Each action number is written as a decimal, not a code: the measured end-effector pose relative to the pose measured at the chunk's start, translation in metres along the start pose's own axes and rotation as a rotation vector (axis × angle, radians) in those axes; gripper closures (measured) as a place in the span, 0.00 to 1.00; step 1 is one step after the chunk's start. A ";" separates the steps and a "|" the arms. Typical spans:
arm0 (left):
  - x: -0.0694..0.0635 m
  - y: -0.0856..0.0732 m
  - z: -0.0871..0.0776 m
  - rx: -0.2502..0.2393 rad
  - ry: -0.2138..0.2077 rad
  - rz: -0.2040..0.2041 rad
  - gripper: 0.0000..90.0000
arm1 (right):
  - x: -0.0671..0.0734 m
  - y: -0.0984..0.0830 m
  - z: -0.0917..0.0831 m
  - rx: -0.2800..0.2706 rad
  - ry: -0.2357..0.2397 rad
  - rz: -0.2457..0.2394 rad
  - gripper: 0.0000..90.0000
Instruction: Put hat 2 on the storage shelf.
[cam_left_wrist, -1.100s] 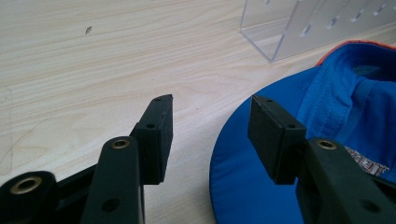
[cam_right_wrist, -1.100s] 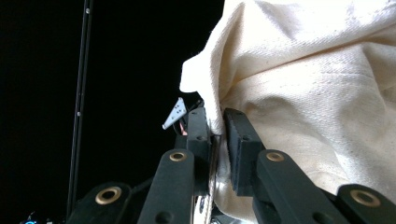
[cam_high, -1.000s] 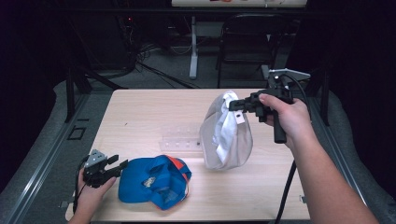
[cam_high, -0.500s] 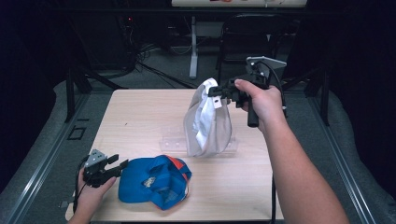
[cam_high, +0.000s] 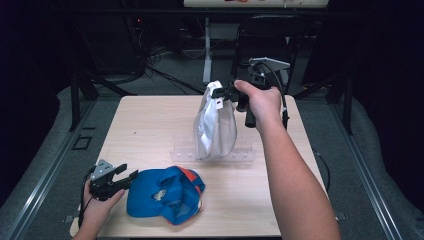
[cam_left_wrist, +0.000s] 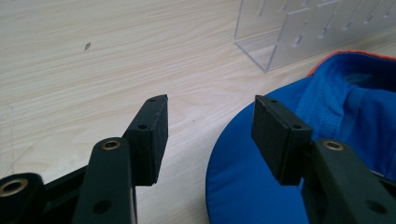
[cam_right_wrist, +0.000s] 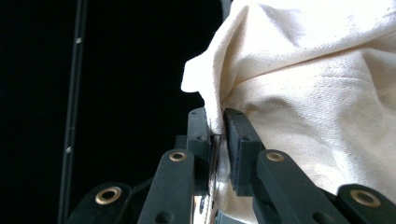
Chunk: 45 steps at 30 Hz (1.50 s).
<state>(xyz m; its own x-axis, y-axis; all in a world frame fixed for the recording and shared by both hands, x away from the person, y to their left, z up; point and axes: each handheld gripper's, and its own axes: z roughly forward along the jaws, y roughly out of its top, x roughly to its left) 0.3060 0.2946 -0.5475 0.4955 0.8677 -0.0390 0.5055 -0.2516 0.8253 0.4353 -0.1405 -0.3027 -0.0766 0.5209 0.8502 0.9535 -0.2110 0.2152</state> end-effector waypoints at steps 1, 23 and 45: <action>-0.001 0.000 0.001 -0.011 -0.008 0.007 0.52 | 0.000 0.001 0.001 -0.001 -0.009 0.003 0.90; -0.052 0.031 -0.001 -0.025 -0.085 0.178 0.55 | -0.007 0.011 0.006 -0.047 -0.052 0.025 0.90; -0.157 0.101 0.076 -0.024 -0.189 0.351 0.55 | -0.001 0.010 0.025 -0.070 -0.044 0.011 0.90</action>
<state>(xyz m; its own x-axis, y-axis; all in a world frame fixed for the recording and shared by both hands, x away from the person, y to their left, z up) 0.3331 0.1005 -0.5006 0.7577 0.6360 0.1463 0.2670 -0.5066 0.8198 0.4519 -0.1221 -0.3138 -0.0514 0.5537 0.8311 0.9313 -0.2740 0.2402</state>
